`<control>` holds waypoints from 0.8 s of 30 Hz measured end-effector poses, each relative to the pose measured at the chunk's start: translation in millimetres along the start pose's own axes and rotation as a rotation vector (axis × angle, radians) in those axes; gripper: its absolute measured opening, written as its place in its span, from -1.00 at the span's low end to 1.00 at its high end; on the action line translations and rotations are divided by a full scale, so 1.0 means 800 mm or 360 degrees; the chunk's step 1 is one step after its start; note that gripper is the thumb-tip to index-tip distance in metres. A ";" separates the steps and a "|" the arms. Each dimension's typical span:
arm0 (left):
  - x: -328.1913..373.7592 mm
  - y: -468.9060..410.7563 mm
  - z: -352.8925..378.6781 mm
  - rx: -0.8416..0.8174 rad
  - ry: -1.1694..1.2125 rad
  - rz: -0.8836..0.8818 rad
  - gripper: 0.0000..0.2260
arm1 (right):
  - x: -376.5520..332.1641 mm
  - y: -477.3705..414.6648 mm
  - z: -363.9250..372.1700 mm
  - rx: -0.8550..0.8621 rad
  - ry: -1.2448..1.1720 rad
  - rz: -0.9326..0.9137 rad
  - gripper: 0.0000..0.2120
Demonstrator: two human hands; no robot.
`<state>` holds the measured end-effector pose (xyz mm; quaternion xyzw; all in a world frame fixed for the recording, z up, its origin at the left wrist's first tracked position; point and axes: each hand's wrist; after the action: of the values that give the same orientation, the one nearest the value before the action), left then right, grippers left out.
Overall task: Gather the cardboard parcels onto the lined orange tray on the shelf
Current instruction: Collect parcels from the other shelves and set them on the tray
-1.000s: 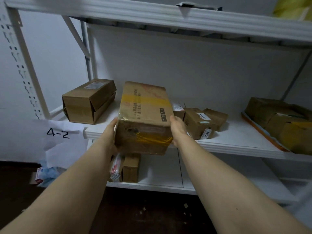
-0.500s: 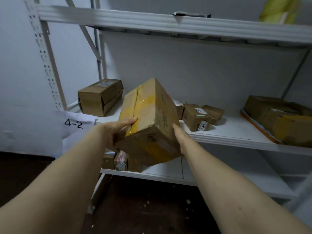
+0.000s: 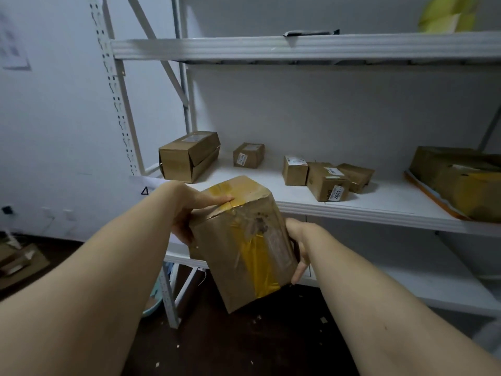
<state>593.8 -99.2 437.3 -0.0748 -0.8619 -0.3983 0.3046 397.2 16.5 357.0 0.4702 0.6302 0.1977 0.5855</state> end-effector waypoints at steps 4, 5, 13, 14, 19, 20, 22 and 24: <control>0.008 -0.022 0.034 -0.0058 -0.0104 -0.0024 0.03 | 0.040 -0.021 -0.016 0.0021 -0.0066 0.0032 -0.43; 0.010 -0.031 0.044 -0.0081 -0.0095 -0.0030 0.01 | 0.050 -0.028 -0.019 0.0038 -0.0108 0.0012 -0.49; 0.016 -0.110 0.122 -0.0284 -0.0036 -0.0114 -0.05 | 0.117 -0.075 -0.035 0.0139 -0.0392 0.0189 -0.54; 0.019 -0.121 0.130 -0.0313 -0.0030 -0.0105 -0.06 | 0.121 -0.080 -0.039 0.0146 -0.0427 0.0210 -0.53; 0.046 -0.190 0.162 -0.0499 -0.0017 -0.0090 0.02 | 0.132 -0.117 -0.064 0.0239 -0.0663 0.0272 -0.50; 0.052 -0.205 0.169 -0.0540 -0.0029 -0.0092 0.05 | 0.133 -0.128 -0.069 0.0270 -0.0731 0.0296 -0.48; 0.066 -0.228 0.181 -0.0590 -0.0091 -0.0069 0.06 | 0.136 -0.145 -0.075 0.0341 -0.0867 0.0362 -0.46; 0.085 -0.245 0.195 -0.0614 -0.0146 -0.0006 -0.07 | 0.140 -0.162 -0.085 0.0404 -0.1013 0.0389 -0.48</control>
<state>394.0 -124.6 273.9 -0.1482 -0.7826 -0.5529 0.2445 302.0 67.2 207.4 0.6488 0.3751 0.0301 0.6613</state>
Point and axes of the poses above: each hand's wrist, its own y-axis away from the middle knuckle, its own z-axis out of the palm, x = y × z, and after that the axes turned 3 degrees about z, right-handed
